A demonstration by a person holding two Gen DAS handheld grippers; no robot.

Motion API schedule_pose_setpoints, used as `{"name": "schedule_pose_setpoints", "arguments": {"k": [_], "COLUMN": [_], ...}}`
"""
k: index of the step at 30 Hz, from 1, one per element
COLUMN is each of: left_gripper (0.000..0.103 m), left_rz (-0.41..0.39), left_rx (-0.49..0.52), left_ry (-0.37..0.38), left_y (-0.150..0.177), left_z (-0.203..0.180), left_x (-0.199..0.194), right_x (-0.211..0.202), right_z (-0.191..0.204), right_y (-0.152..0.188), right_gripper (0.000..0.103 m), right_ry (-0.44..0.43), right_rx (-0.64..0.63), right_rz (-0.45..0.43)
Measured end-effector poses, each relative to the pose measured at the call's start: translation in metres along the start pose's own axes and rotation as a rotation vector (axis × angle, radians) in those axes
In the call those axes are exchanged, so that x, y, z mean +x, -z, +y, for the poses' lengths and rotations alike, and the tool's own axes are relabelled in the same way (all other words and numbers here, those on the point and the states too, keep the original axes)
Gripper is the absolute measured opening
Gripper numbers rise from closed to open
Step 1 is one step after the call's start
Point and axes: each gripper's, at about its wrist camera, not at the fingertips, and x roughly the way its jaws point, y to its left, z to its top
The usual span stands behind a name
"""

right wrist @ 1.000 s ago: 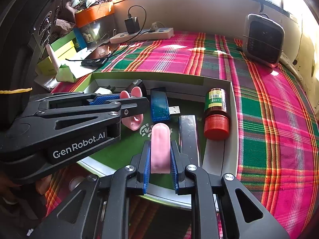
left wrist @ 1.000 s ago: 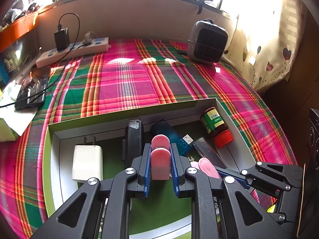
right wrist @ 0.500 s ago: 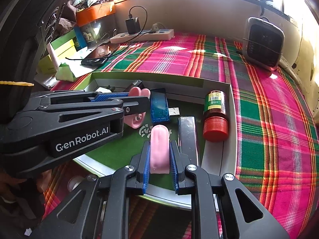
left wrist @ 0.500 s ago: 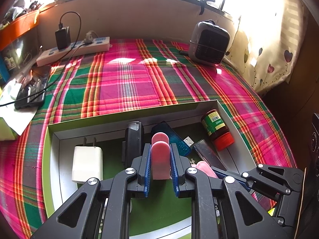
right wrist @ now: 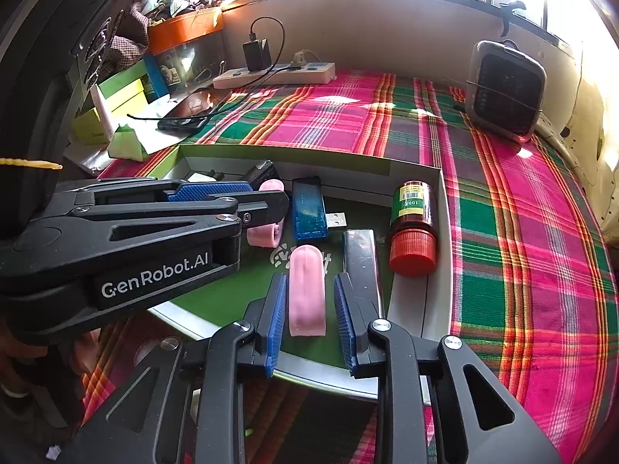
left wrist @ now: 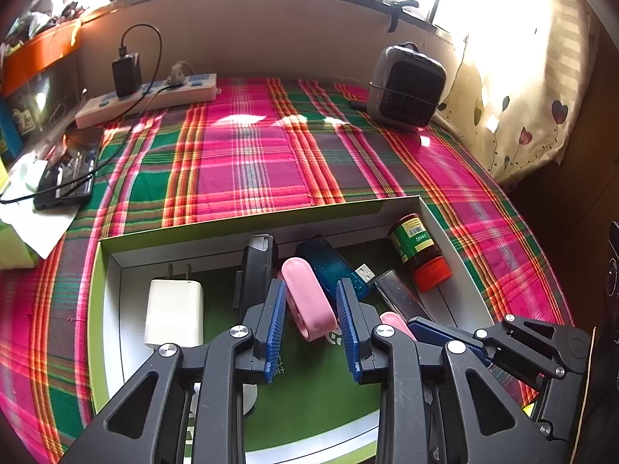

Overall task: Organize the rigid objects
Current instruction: 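Lower both pink items into the green box and open both tools, then withdraw both tools from the box toward the two spools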

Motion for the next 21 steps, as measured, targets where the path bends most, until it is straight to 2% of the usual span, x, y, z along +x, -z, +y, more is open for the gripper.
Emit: {"name": "schedule_pose_setpoints", "arguments": {"k": [5,21], "left_gripper": [0.027,0.027], "left_rz": [-0.004,-0.041], "left_rx": [0.001,0.032], "left_ry": [-0.001,-0.024], "left_y": [0.001,0.007], "left_z": [0.0,-0.005], "left_x": [-0.004,-0.023], "right_x": [-0.003,-0.017], "right_z": [0.0,0.001], "right_y": [0.001,0.005], "right_gripper": [0.032,0.039], "right_ry": [0.01,0.024], "right_rx": [0.005,0.022], "right_rz": [-0.006,-0.029]}}
